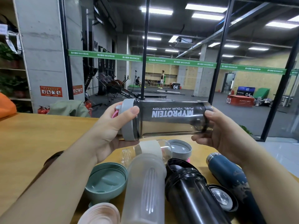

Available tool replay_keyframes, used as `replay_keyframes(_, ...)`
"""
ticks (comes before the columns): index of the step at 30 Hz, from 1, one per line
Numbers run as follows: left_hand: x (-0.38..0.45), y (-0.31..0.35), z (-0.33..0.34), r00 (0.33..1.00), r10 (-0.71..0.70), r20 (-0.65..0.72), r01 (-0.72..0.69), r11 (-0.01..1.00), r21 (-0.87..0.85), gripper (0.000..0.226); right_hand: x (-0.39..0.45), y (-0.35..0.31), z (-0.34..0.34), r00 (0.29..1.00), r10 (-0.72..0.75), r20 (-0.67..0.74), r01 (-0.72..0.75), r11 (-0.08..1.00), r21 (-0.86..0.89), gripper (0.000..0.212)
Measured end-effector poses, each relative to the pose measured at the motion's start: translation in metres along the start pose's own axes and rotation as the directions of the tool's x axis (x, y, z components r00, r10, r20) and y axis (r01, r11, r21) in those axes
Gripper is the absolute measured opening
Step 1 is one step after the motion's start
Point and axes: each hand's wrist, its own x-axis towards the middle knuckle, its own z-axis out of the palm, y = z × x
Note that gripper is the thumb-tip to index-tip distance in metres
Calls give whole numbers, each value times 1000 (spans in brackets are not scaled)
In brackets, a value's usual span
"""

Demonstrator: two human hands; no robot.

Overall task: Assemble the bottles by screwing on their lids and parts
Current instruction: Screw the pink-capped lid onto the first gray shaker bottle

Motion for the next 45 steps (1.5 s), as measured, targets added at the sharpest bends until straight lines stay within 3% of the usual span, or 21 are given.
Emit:
replay_keyframes(2, 0, 0, 1, 1000, 19, -12, -19, 1000, 12, 67, -1, 0, 3, 998, 45, -47, -47, 998, -33, 35)
replay_keyframes(6, 0, 0, 1, 999, 52, -18, -50, 997, 54, 73, 1, 5, 6, 979, 163, -119, -174, 981, -89, 52)
replay_keyframes(13, -1, -1, 2, 998, 56, 15, -57, 995, 77, 72, 1, 5, 5, 953, 247, -178, -282, 937, -205, 77)
replay_keyframes(18, -2, -1, 1, 996, 83, 37, -86, 991, 106, 74, -1, 1, 5, 924, 355, -143, -379, 903, -204, 73)
replay_keyframes(22, -1, 1, 1, 998, 60, 13, -61, 993, 106, 74, 0, 5, 10, 941, 303, -151, -325, 933, -152, 72)
replay_keyframes(28, -3, 0, 6, 999, -27, -32, 30, 996, 80, 72, 9, 7, 19, 971, 131, -201, -162, 976, -147, 19)
replay_keyframes(31, -4, 3, 6, 997, -51, -59, 55, 996, 69, 70, 7, 11, 14, 994, 55, -92, -69, 984, -164, 40)
replay_keyframes(34, -6, 6, 4, 993, -90, -79, 94, 994, 51, 72, 6, 13, 8, 999, 33, 17, -32, 998, -55, 52)
replay_keyframes(41, -6, 8, 1, 991, -94, -100, 98, 994, 38, 73, 4, 14, -1, 997, -31, 69, 33, 999, -30, 75)
replay_keyframes(45, -6, 8, 2, 996, -62, -71, 66, 996, 60, 69, 4, 11, 0, 999, 20, 29, -18, 997, -70, 53)
